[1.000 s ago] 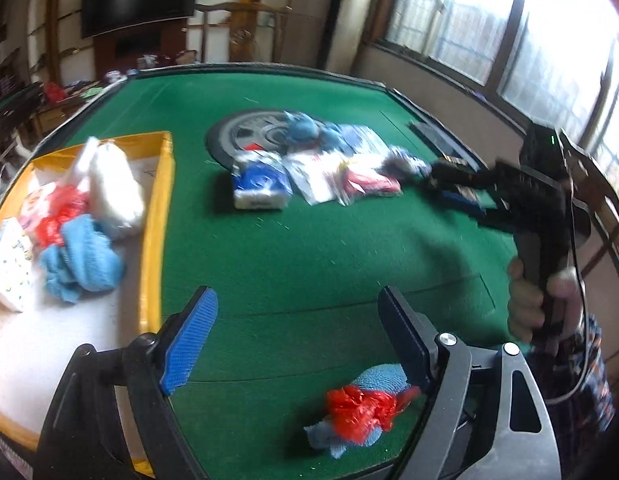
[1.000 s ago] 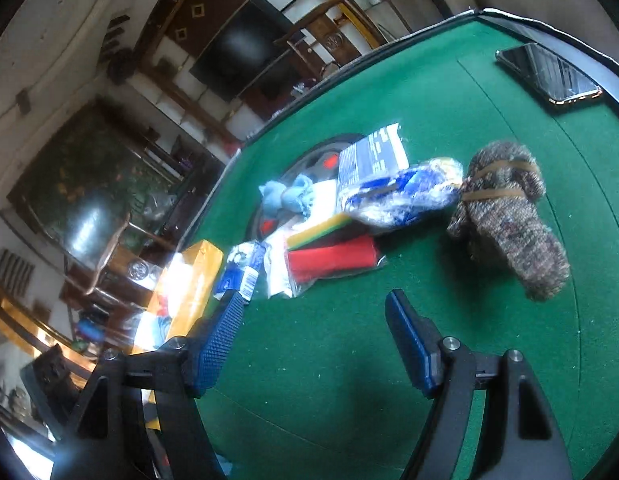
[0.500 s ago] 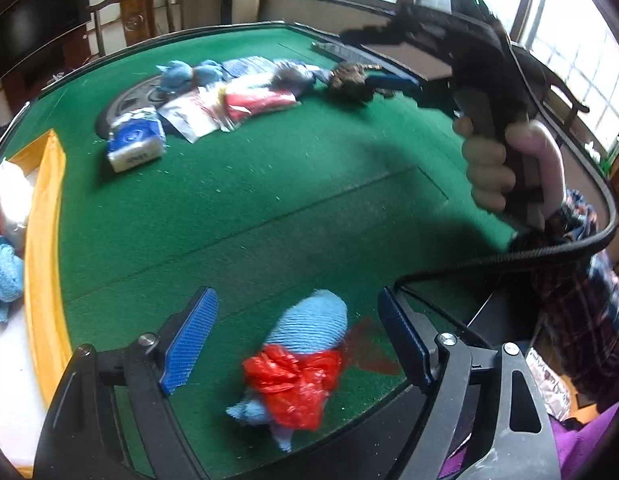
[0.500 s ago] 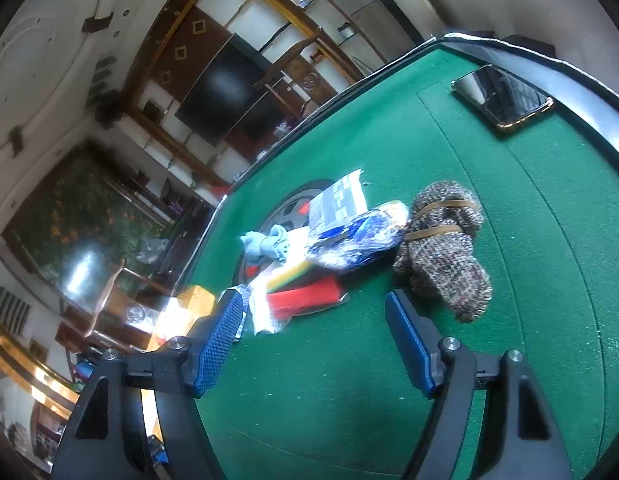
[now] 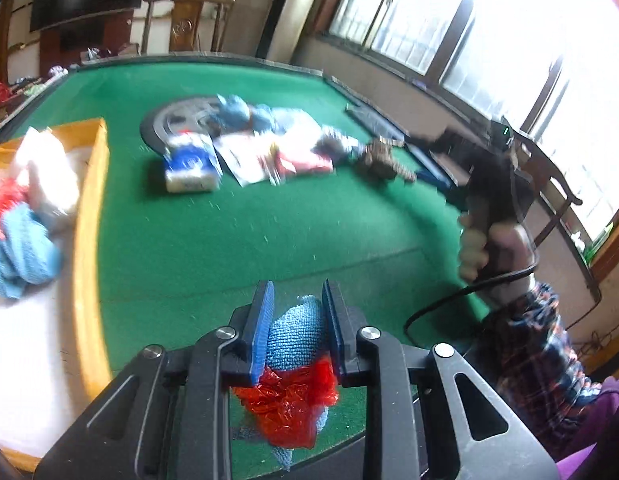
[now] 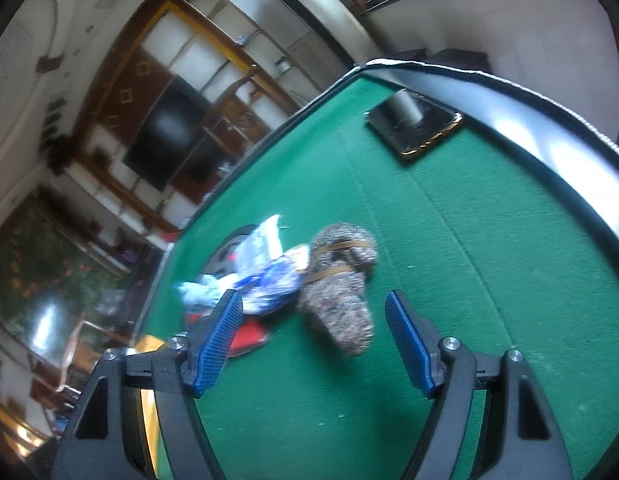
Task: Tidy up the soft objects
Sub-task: 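Grasp the brown knitted sock doll with the right gripper and lift it, then carry the red mesh item and knitted doll into the yellow tray, open both grippers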
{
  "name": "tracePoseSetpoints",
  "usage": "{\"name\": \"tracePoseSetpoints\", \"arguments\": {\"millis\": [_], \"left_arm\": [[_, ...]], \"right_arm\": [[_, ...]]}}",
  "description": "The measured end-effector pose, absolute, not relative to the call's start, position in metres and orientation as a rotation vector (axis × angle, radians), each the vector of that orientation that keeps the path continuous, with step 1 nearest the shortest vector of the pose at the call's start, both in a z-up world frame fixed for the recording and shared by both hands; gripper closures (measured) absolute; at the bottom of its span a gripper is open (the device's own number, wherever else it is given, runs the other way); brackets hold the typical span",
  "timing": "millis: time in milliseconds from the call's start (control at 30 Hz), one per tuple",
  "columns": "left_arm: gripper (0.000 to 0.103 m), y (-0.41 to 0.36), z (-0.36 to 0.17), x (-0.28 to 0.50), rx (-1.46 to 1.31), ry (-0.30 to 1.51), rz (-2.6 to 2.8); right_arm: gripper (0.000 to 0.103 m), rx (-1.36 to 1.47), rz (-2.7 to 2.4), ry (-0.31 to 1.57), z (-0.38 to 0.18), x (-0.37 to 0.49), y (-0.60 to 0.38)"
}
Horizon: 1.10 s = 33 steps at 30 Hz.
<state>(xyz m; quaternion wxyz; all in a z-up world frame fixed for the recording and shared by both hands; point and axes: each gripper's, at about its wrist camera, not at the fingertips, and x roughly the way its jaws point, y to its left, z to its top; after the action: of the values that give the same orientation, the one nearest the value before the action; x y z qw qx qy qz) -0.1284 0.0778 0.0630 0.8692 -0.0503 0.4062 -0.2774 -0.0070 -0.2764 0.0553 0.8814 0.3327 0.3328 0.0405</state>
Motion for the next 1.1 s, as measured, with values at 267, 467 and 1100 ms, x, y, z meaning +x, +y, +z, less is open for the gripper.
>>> {"name": "tracePoseSetpoints", "arguments": {"millis": [267,467,1100], "left_arm": [[0.081,0.119,0.09,-0.135,-0.137,0.77,-0.511],[0.081,0.166,0.096,-0.136,-0.19,0.737,-0.39],[0.08,0.286,0.054,-0.097,-0.312,0.835,-0.009]], "right_arm": [[0.034,0.622,0.0,0.807,0.061,0.029,-0.275],[0.049,0.536,-0.027,0.922,0.051,0.058,-0.266],[0.059,0.446,0.253,0.768,0.139,-0.036,-0.201]]}}
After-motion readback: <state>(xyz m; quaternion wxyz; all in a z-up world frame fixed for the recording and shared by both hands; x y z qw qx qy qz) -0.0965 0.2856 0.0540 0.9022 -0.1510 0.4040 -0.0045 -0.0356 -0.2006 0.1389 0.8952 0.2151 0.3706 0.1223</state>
